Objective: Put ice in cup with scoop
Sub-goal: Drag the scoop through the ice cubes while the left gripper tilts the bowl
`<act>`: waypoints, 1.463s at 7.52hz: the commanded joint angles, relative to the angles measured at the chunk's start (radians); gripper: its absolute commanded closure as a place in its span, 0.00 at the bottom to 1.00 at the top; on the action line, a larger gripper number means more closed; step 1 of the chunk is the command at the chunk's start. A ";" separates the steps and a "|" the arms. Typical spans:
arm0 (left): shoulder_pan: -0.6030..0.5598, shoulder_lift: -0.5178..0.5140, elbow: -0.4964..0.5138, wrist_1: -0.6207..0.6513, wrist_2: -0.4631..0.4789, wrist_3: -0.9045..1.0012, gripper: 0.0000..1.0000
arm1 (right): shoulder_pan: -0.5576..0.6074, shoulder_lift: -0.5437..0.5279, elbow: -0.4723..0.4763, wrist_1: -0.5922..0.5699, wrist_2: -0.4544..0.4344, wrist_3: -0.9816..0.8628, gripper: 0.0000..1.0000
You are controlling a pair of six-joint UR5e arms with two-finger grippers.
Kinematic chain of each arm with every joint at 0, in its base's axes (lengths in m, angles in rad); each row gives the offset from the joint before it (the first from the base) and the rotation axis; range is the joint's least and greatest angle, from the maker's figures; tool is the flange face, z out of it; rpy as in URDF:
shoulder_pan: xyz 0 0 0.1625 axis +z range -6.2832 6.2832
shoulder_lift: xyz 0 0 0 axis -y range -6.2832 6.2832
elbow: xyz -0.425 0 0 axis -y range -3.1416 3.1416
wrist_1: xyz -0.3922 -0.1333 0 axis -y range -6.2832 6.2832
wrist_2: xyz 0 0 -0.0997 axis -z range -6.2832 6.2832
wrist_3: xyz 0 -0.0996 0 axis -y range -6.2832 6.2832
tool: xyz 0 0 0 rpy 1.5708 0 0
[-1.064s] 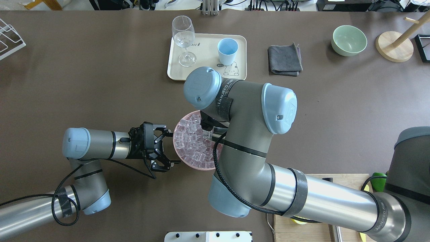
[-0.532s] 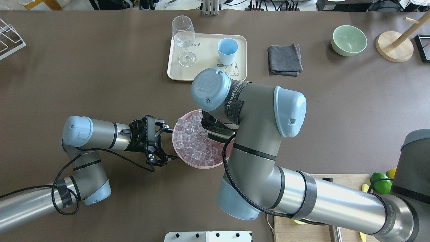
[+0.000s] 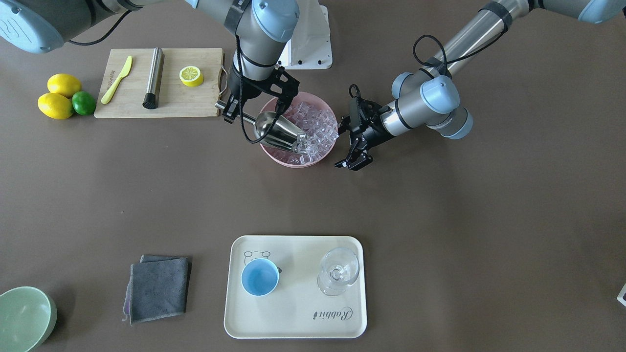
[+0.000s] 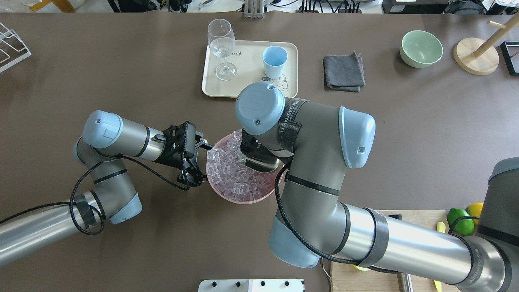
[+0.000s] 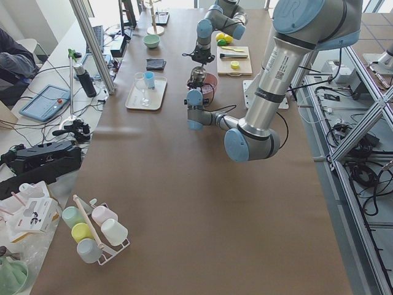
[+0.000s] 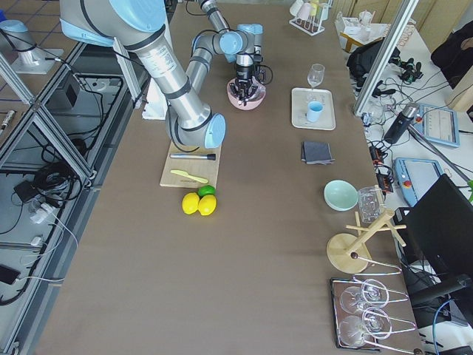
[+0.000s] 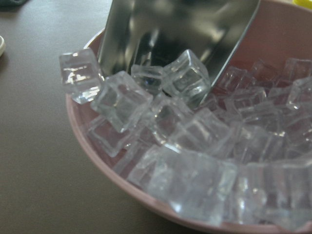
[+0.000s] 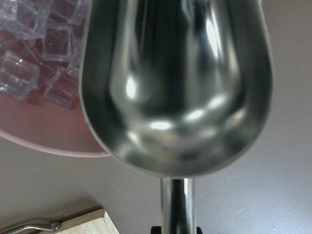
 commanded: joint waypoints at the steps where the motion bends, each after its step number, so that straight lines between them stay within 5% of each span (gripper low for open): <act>1: -0.007 -0.023 0.006 0.056 -0.032 0.044 0.02 | 0.000 -0.044 0.072 0.007 0.007 0.005 1.00; 6: -0.015 -0.042 0.006 0.096 -0.062 0.064 0.02 | 0.000 -0.092 0.098 0.149 0.036 0.069 1.00; 11: -0.016 -0.036 -0.002 0.096 -0.065 0.064 0.02 | 0.096 -0.259 0.265 0.390 0.036 0.247 1.00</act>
